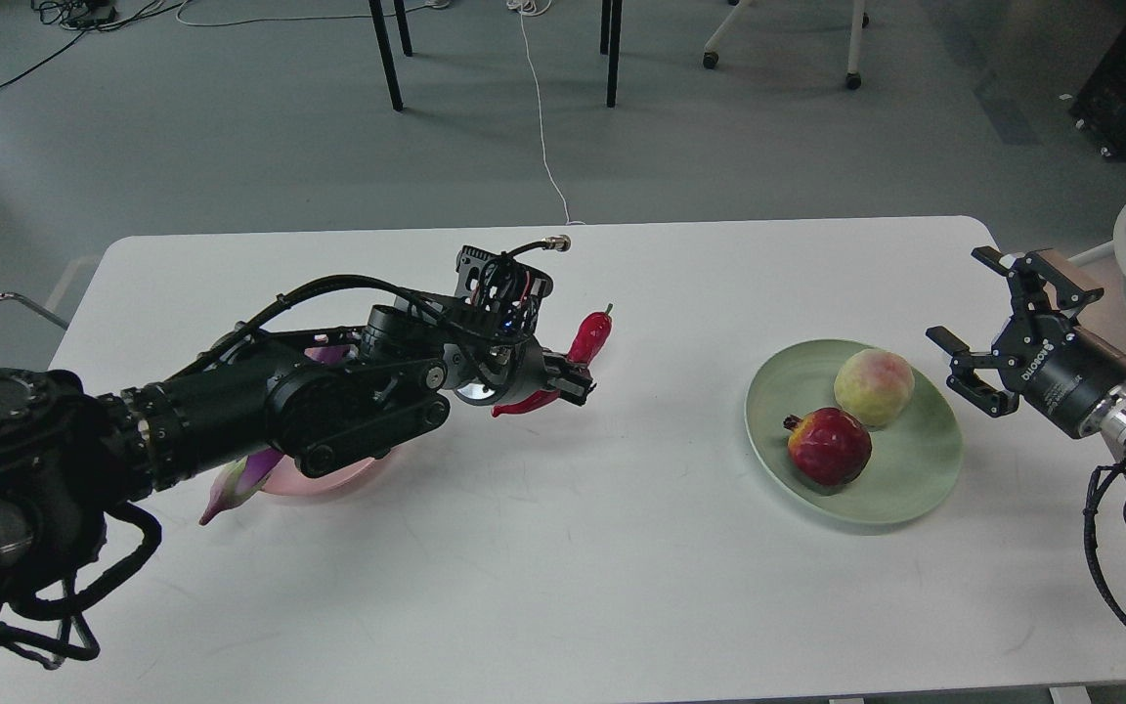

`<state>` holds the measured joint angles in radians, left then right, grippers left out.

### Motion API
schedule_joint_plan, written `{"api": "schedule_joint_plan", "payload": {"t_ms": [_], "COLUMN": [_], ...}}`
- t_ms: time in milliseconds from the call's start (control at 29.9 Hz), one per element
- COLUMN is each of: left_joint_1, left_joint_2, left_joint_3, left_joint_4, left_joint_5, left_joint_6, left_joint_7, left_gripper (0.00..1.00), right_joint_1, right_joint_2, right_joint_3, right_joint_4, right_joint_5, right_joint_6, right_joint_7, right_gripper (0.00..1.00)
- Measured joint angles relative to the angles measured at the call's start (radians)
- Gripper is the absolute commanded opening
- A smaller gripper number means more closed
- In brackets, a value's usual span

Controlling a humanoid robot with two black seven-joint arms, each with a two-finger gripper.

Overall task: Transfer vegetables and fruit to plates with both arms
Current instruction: 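Carry the chili onto the pink plate and release it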

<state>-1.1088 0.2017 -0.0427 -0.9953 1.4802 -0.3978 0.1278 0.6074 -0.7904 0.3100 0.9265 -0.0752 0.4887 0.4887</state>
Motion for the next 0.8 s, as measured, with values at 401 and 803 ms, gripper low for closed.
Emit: {"api": "schedule_joint_plan", "payload": {"t_ms": [401, 803], "left_joint_1": [0.047, 0.185], "left_joint_2": [0.409, 0.584], "left_joint_3": [-0.042, -0.043], "left_joint_4": [-0.376, -0.440], "left_joint_5": [-0.300, -0.374], "left_joint_6": [0.020, 0.117], "left_joint_7": [0.226, 0.259], "left_gripper": [0.09, 0.11], "right_joint_1": [0.000, -0.001], "right_joint_2": [0.007, 0.010], "right_joint_3": [0.000, 0.000], "right_joint_4": [-0.002, -0.001], "right_joint_5": [0.000, -0.002], "right_joint_6": [0.000, 0.000], "right_joint_7": [0.000, 0.000], "right_gripper": [0.98, 0.99]}}
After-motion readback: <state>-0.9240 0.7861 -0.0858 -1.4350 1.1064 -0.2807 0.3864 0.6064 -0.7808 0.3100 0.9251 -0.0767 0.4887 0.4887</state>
